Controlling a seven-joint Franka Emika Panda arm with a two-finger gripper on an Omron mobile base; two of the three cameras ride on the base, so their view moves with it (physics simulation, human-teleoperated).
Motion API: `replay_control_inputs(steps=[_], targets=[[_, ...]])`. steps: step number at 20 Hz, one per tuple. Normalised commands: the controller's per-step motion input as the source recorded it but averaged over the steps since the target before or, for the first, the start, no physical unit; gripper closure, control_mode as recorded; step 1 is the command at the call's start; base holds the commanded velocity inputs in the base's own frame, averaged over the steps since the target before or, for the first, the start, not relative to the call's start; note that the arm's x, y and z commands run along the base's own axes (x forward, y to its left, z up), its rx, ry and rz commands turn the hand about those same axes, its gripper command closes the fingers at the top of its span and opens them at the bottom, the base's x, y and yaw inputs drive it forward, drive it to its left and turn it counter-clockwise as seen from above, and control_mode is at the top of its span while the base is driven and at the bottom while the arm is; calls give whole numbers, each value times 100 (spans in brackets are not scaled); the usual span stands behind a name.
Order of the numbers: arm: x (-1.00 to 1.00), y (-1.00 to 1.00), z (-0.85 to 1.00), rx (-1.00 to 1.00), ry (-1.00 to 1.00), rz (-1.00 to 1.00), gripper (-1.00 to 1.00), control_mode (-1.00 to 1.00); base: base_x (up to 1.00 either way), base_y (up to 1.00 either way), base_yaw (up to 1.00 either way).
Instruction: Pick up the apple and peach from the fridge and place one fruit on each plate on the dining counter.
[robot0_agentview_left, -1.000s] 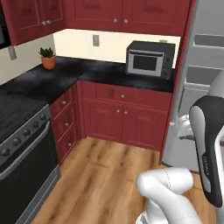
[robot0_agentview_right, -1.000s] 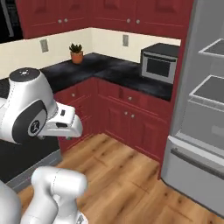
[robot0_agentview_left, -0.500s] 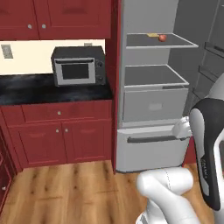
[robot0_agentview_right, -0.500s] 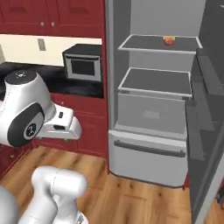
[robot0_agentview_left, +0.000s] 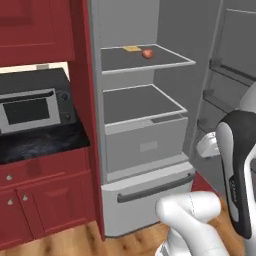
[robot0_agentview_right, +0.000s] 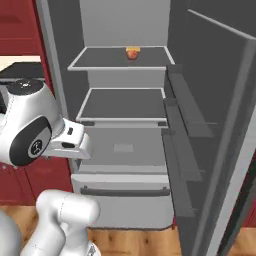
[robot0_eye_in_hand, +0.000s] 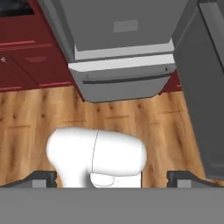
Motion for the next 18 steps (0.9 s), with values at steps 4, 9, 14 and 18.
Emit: replay_control_inputs(steps=[4,9,14,18], targets=[[0,0,0,0,0,0,-100,100,86,30,-23],[0,0,0,0,0,0,-100,100,71,-27,-1],[0,0,0,0,0,0,-100,100,91,-67,0],[0,0,0,0,0,0,-100,100,46,-14,0]])
